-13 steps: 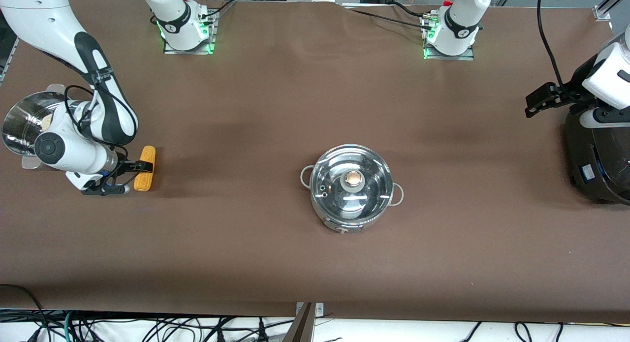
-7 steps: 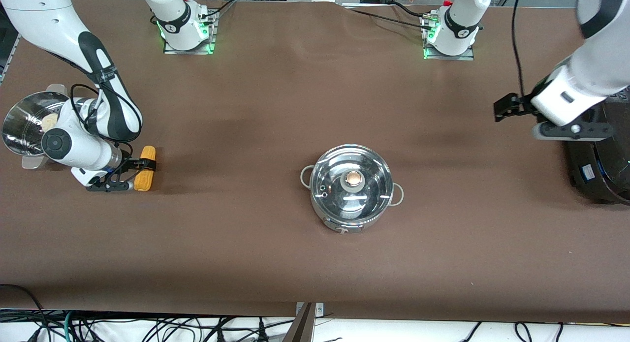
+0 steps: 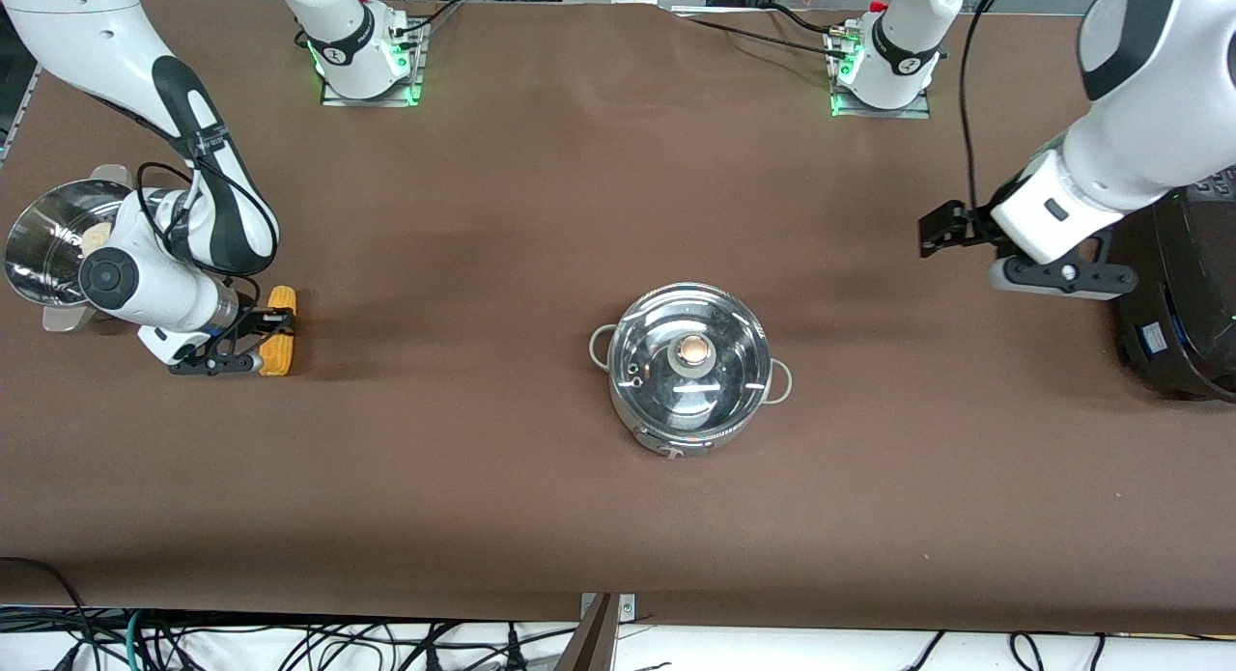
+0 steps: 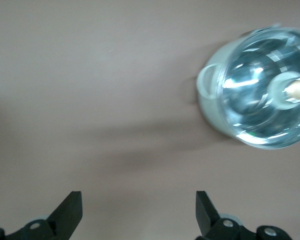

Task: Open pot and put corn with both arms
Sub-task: 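Lift the corn with the right gripper while the left gripper reaches the lid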

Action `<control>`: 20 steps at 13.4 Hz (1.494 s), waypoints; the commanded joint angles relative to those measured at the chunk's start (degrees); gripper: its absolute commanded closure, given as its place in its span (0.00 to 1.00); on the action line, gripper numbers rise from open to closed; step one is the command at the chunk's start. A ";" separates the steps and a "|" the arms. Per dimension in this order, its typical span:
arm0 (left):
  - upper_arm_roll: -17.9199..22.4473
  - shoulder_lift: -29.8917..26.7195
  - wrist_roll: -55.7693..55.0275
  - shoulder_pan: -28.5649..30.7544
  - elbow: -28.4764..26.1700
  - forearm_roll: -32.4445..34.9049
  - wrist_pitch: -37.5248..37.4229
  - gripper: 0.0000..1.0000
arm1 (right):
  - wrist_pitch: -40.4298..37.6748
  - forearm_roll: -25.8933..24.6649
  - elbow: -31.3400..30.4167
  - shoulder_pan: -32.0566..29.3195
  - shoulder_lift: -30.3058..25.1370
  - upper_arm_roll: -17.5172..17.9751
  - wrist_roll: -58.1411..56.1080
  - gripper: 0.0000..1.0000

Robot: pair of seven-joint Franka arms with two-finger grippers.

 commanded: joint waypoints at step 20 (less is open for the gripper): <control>10.21 32.32 -26.97 -31.02 24.62 3.37 10.36 0.00 | -58.22 9.35 50.52 2.01 -2.08 3.06 1.43 1.00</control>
